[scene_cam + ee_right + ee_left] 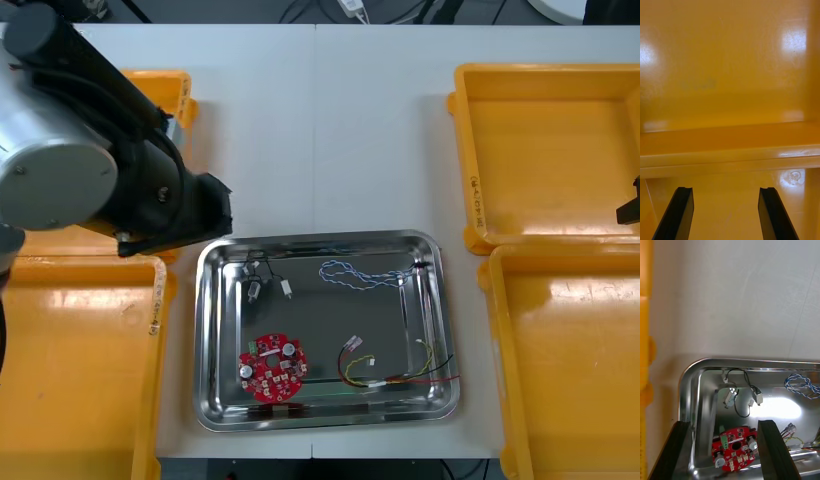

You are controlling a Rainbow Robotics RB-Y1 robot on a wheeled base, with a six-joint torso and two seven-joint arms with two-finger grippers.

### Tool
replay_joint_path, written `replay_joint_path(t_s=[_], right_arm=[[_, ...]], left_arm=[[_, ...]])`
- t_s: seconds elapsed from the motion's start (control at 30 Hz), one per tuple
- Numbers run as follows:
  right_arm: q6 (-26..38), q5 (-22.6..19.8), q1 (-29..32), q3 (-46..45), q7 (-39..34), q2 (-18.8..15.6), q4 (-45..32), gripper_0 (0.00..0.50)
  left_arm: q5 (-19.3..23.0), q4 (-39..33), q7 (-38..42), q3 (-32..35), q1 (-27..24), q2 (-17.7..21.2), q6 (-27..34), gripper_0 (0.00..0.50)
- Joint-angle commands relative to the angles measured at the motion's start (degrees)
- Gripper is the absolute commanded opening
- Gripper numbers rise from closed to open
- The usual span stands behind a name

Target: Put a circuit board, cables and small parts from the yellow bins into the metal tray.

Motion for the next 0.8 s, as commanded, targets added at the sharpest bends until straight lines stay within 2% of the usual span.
replay_joint_path(t_s=[0.03,0.43,0.8], right_arm=[[0.0,0.0,0.2,-1.9,-2.0,-1.6,-0.4,0.500],[0.0,0.0,0.2,-1.9,-2.0,-1.6,-0.4,0.500],[0.0,0.0,0.2,-1.9,-2.0,-1.6,-0.4,0.500]], left_arm=[[4.9,-2.3,-0.3,5.9,-2.9,5.9,1.2,0.500],[15.3,-0.5,-3.9,14.6,-2.2,14.1,1.2,0.500],[16.8,3.3,-14.3,21.9,2.7,18.3,1.2,0.500]])
